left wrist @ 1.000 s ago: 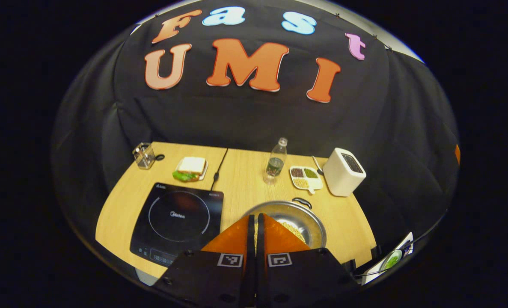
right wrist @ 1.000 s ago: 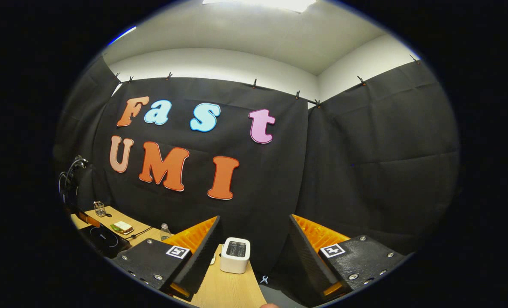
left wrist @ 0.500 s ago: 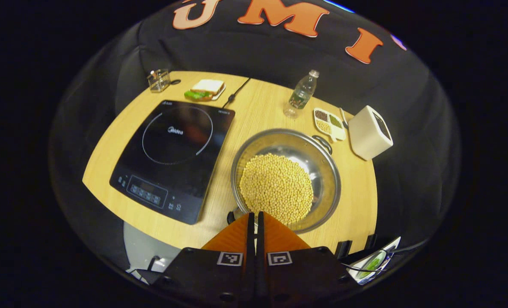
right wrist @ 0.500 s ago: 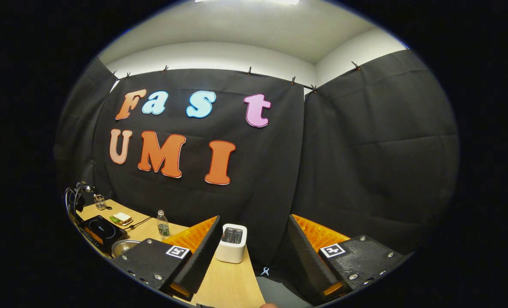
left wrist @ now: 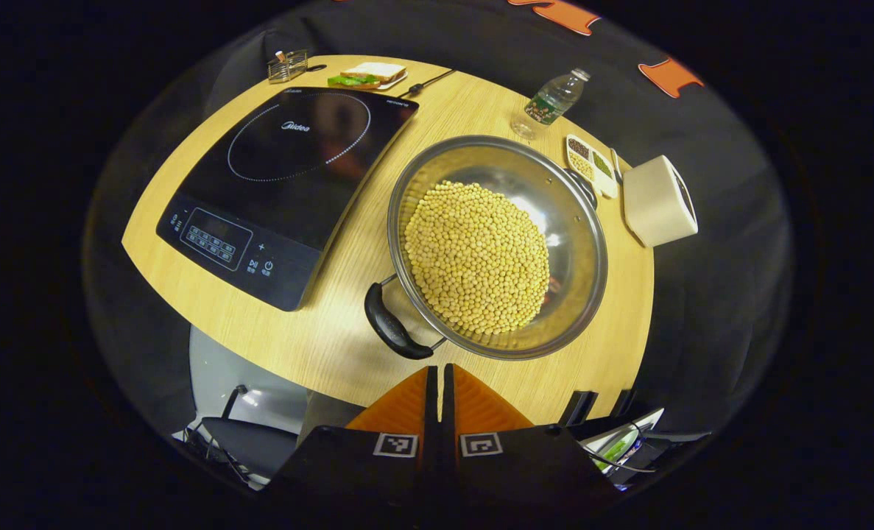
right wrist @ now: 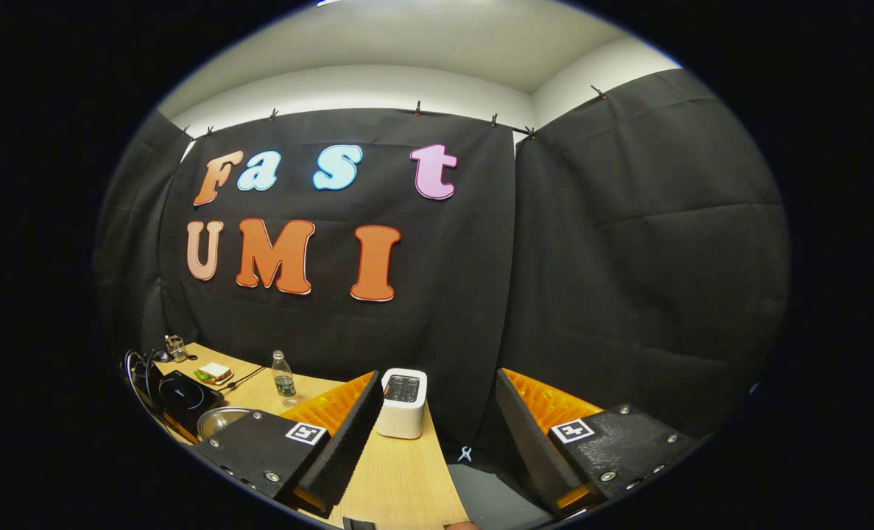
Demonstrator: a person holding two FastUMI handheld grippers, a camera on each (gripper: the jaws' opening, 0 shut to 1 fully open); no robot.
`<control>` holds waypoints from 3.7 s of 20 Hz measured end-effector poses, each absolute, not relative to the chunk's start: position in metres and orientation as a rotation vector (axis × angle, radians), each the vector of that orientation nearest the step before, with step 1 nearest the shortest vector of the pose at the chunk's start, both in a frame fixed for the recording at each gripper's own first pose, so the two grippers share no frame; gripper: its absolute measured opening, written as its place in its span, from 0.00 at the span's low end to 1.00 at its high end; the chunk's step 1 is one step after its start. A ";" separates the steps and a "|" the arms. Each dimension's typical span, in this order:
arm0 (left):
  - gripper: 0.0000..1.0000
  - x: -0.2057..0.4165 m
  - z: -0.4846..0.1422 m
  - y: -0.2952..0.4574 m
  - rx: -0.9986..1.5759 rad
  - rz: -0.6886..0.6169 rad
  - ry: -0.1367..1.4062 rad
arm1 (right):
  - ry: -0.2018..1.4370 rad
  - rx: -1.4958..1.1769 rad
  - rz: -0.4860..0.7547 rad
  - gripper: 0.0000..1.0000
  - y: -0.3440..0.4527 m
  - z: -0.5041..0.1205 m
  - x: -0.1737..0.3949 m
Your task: First push the handle of the pot to place it horizontally, then grasp the pot with both hands and set it on the induction cooktop.
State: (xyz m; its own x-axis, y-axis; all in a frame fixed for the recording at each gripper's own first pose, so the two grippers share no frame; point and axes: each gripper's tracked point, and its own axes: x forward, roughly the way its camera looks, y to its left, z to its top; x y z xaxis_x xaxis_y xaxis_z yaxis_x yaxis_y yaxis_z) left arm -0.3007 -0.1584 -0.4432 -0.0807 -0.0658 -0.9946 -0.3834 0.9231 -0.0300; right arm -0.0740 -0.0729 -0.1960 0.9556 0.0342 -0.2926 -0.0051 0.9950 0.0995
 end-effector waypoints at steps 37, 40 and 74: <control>0.08 -0.251 -0.525 -0.087 -0.193 0.297 1.721 | 0.588 0.177 -0.011 0.95 0.061 -0.279 -0.058; 0.08 -0.237 -0.531 -0.083 -0.155 0.252 1.673 | 0.629 0.178 0.043 0.96 0.087 -0.291 -0.056; 0.49 -0.086 -0.486 -0.099 0.110 -0.105 1.170 | 1.012 0.150 0.278 0.96 0.236 -0.444 -0.007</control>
